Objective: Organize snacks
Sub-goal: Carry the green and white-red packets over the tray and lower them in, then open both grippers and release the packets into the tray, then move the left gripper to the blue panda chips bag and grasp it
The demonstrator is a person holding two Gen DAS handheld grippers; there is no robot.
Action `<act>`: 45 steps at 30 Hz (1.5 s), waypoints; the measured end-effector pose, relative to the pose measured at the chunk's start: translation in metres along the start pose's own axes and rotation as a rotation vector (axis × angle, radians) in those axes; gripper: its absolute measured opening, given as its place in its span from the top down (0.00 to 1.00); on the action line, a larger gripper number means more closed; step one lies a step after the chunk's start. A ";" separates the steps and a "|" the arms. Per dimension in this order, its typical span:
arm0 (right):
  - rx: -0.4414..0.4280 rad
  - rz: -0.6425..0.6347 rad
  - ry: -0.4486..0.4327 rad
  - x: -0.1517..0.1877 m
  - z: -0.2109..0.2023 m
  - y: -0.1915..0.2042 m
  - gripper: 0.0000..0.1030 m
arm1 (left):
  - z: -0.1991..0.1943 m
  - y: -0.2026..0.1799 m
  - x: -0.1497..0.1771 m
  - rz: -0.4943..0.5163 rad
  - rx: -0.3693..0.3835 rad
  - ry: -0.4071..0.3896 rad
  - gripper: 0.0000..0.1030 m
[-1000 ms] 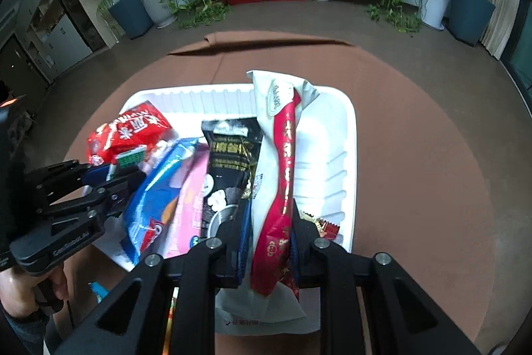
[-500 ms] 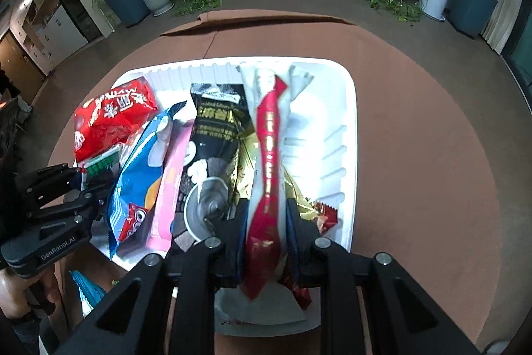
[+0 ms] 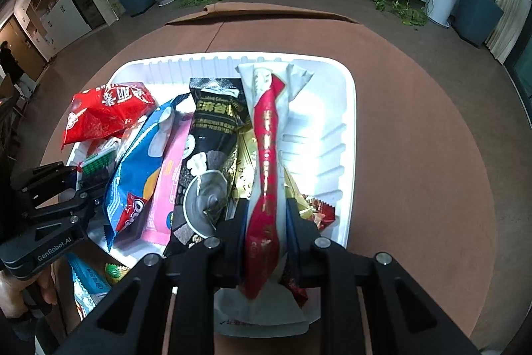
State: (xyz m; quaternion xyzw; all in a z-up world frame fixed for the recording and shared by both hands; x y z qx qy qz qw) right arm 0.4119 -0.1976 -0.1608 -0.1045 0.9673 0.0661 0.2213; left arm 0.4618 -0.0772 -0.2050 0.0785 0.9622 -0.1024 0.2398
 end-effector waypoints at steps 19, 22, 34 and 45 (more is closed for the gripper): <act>-0.053 0.007 -0.155 0.003 -0.047 0.017 0.32 | -0.039 -0.017 0.011 -0.001 -0.001 -0.096 0.18; -0.070 0.012 -0.199 0.010 -0.064 0.021 0.27 | -0.054 -0.014 0.013 -0.024 0.011 -0.127 0.07; -0.193 0.157 -0.369 0.083 -0.121 0.021 0.07 | -0.128 -0.037 0.079 0.033 0.032 -0.206 0.00; -0.245 0.259 -0.359 0.184 -0.118 0.037 0.06 | -0.113 -0.075 0.138 0.064 0.032 -0.132 0.00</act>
Point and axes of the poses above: each gripper's, at about its wrist camera, not at the fingertips, and z roughly the way its jaws point, y to its left, x to its underside, the point moved 4 cm from there along z, roughly the way its jaws point
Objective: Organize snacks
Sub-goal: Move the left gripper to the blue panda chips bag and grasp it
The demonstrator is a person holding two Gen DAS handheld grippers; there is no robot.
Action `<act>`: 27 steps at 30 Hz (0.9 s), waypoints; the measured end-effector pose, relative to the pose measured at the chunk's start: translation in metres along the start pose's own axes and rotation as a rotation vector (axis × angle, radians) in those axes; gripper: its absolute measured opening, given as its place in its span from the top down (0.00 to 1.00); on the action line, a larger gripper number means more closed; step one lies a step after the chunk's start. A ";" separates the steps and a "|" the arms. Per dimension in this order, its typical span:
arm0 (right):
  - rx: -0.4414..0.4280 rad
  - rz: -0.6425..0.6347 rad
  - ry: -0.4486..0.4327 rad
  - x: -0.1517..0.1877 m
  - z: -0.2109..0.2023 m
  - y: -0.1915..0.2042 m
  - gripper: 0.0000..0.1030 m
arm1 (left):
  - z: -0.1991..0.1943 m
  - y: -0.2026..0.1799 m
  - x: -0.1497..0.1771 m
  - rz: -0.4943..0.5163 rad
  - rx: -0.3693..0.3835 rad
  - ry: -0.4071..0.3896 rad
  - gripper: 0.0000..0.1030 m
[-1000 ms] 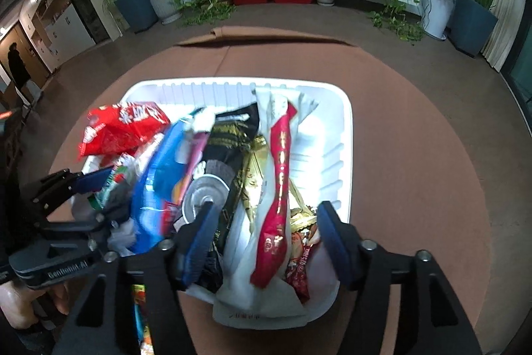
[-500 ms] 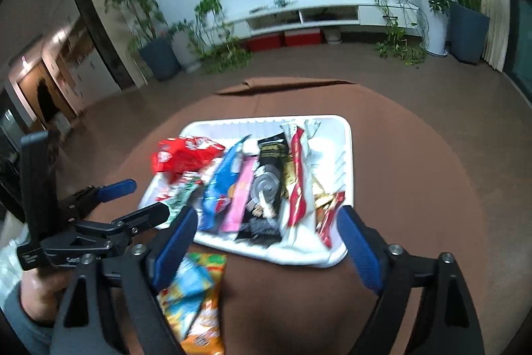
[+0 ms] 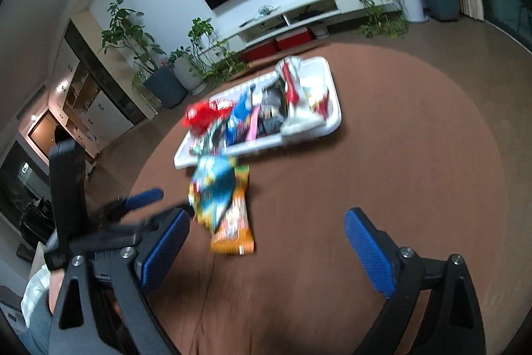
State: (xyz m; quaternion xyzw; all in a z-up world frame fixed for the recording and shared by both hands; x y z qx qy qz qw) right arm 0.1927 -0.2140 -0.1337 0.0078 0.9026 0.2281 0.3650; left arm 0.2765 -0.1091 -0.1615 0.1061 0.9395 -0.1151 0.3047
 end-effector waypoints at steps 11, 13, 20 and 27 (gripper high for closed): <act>-0.003 -0.005 0.016 0.019 0.003 -0.001 0.06 | 0.032 0.007 -0.020 -0.003 0.003 0.072 0.07; -0.006 0.002 0.024 0.021 0.005 -0.002 0.06 | 0.040 0.009 -0.023 0.003 0.007 0.098 0.12; 0.000 -0.010 0.030 0.023 0.008 -0.002 0.06 | 0.055 0.010 -0.026 0.015 0.023 0.140 0.42; 0.009 -0.025 0.041 0.024 0.012 -0.001 0.07 | 0.053 0.015 -0.021 0.006 0.042 0.133 0.60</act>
Point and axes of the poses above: each gripper's, at about its wrist camera, not at the fingertips, and z roughly the way its jaws point, y to its left, x to its underside, the point moved 4 cm from there along z, roughly the way its jaws point
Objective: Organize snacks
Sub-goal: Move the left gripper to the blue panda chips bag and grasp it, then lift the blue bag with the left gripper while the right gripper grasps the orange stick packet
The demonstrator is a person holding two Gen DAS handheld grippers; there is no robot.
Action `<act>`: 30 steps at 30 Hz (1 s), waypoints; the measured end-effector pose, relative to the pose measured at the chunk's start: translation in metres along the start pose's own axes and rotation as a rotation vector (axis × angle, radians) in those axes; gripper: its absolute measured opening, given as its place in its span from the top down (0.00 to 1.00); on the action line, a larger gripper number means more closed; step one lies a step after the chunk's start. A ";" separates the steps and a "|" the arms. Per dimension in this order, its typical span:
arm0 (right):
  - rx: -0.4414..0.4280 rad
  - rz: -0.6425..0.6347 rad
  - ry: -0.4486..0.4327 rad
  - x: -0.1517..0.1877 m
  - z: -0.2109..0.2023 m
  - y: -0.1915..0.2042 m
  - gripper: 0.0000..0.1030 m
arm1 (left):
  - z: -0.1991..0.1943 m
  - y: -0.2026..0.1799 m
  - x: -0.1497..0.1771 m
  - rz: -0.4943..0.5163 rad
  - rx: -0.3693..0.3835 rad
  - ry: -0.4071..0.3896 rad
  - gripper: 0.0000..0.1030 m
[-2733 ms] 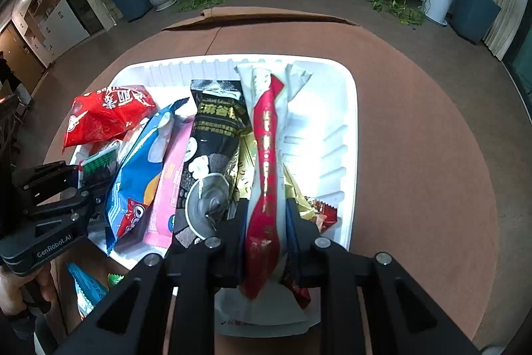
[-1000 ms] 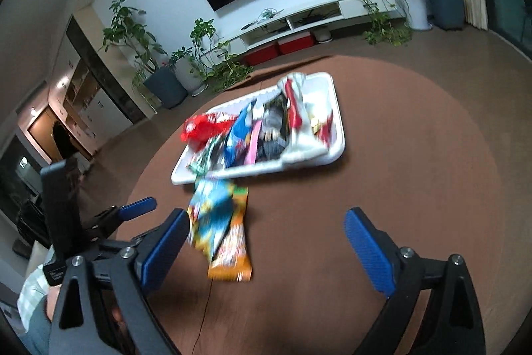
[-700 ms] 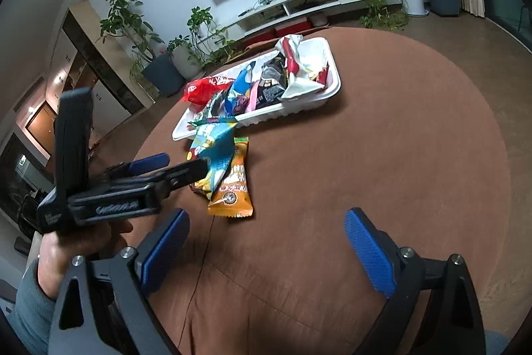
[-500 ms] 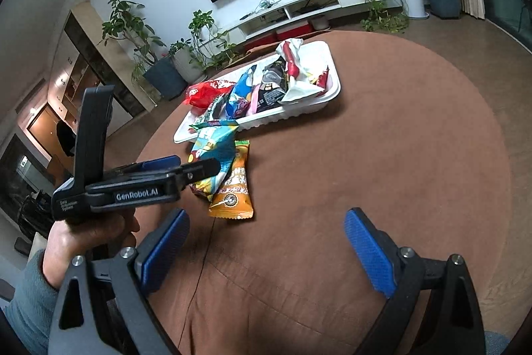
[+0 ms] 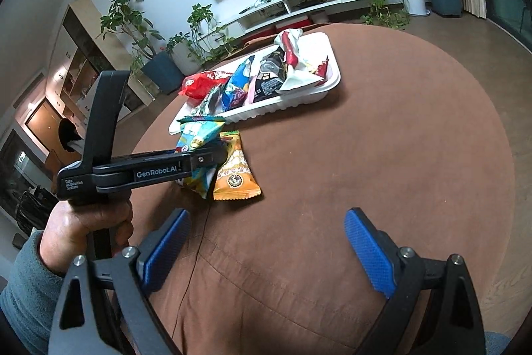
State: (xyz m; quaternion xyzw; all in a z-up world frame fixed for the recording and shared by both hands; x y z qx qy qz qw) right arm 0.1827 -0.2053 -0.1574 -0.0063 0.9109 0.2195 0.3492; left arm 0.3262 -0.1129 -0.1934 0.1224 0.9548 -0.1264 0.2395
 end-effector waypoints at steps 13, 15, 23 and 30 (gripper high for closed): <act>0.061 -0.144 0.064 -0.013 0.032 0.030 0.12 | -0.035 0.035 0.049 -0.091 0.003 -0.035 0.61; 0.082 -0.195 0.085 -0.018 0.048 0.043 0.14 | -0.041 0.040 0.057 -0.103 -0.007 -0.041 0.61; 0.203 -0.296 0.205 -0.030 0.108 0.067 0.34 | -0.057 0.060 0.078 -0.156 -0.012 -0.061 0.61; 0.255 -0.370 0.233 -0.026 0.114 0.080 0.52 | -0.059 0.067 0.084 -0.173 -0.003 -0.070 0.62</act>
Point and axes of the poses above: each gripper's, at about its wrist camera, not at the fingertips, and z roughly the way its jaws point, y to its left, x to its underside, the point moved 4 cm from there along z, roughly the way its jaws point
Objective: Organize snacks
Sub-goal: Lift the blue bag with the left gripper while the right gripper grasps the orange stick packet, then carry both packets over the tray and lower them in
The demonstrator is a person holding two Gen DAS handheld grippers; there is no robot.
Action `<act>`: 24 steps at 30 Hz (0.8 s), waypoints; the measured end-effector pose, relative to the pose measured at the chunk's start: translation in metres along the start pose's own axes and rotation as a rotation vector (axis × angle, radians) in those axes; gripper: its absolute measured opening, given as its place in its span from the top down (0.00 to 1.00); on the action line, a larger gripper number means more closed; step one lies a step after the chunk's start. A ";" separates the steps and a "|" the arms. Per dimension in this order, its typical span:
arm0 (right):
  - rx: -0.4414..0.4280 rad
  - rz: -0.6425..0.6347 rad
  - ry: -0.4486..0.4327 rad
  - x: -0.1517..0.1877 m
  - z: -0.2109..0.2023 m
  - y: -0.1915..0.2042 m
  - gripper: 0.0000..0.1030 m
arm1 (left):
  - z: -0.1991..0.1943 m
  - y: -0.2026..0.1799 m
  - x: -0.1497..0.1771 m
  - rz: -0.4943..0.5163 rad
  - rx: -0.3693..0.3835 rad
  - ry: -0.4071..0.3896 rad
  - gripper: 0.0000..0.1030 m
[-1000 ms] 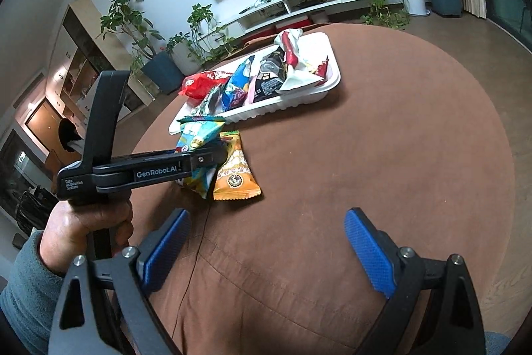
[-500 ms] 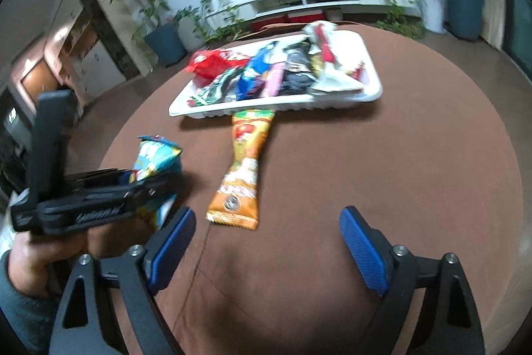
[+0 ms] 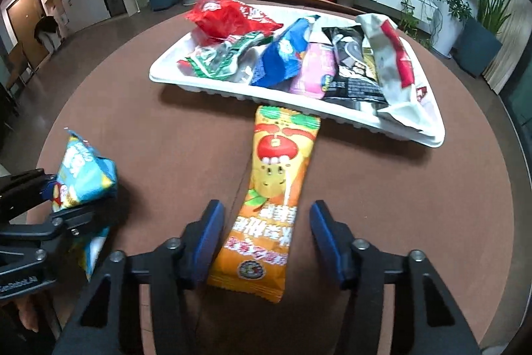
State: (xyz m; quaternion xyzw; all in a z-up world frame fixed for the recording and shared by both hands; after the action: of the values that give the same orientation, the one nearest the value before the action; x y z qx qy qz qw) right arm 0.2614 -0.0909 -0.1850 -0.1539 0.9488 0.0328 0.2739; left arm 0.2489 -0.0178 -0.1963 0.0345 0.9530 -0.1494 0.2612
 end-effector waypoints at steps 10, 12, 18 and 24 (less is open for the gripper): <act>-0.095 0.068 0.044 0.004 -0.007 0.000 0.76 | -0.002 0.001 0.001 0.001 0.016 -0.009 0.65; -0.136 0.115 0.041 0.007 -0.012 -0.005 0.76 | -0.005 0.002 0.001 -0.001 0.018 -0.017 0.65; -0.219 0.235 -0.012 0.023 -0.039 -0.025 0.76 | -0.014 0.000 -0.002 -0.012 0.041 -0.037 0.65; -0.213 0.341 -0.050 0.028 -0.056 -0.065 0.76 | -0.023 -0.005 -0.015 -0.015 0.071 -0.059 0.65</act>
State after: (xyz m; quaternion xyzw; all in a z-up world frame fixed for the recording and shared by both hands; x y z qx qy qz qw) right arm 0.2309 -0.1686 -0.1508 -0.0184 0.9451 0.1825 0.2703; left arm 0.2495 -0.0158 -0.1686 0.0320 0.9393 -0.1861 0.2864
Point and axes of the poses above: each gripper's, at about its wrist camera, not at the fingertips, and z roughly the way its jaws point, y to its left, x to its underside, the point moved 4 cm from there along z, roughly the way its jaws point
